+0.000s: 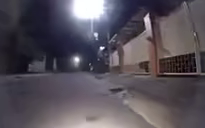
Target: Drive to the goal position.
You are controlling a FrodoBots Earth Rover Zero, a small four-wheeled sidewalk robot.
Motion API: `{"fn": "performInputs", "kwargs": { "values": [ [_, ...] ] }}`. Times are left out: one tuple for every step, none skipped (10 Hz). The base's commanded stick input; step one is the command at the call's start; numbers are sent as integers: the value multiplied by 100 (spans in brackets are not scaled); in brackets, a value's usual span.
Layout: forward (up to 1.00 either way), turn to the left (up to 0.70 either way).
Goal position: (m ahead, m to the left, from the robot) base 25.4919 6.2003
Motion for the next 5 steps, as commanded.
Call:
{"fn": "performInputs", "kwargs": {
  "values": [
    [70,0],
    [70,0],
    [70,0],
    [70,0],
    [70,0]
  ]
}}
